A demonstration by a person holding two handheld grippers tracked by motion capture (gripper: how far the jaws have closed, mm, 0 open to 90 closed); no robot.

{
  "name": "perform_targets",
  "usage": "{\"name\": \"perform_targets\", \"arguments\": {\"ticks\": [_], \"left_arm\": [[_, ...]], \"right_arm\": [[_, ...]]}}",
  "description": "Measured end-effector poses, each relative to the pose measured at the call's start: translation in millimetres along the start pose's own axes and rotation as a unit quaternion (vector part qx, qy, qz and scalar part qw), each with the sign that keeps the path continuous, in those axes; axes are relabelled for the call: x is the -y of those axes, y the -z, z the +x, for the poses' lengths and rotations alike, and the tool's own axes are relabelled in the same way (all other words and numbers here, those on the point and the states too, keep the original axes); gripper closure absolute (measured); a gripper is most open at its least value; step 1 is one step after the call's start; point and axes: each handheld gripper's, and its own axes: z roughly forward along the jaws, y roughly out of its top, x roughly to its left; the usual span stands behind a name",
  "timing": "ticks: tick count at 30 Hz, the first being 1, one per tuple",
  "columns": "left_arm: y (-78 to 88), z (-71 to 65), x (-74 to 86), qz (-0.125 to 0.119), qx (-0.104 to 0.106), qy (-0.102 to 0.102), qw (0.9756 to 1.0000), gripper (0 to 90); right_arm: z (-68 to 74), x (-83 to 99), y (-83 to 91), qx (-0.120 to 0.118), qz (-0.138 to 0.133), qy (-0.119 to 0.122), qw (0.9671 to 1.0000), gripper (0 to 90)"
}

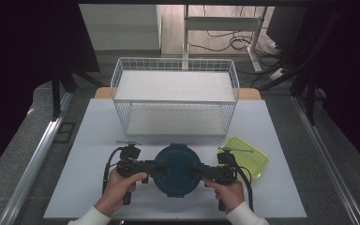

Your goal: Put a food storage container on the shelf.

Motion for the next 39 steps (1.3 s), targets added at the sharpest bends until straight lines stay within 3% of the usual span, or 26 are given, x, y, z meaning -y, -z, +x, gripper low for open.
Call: {"name": "perform_targets", "arguments": {"ticks": [10, 22, 39], "left_arm": [[3.5, -4.4, -5.6, -0.007, 0.002, -0.005, 1.0, 36.3], [17.3, -20.7, -31.7, -0.021, 0.0, -0.029, 0.9994, 36.3], [26.8, -30.9, -54.2, -0.026, 0.005, -0.037, 0.999, 36.4]], "right_arm": [[3.7, -4.9, 4.4, 0.0, -0.005, 0.009, 1.0, 33.8], [19.2, -27.2, 18.5, 0.0, -0.028, 0.031, 0.9991, 33.8], [32.8, -49.4, 31.7, 0.005, -0.038, 0.045, 0.9983, 33.7]]}}
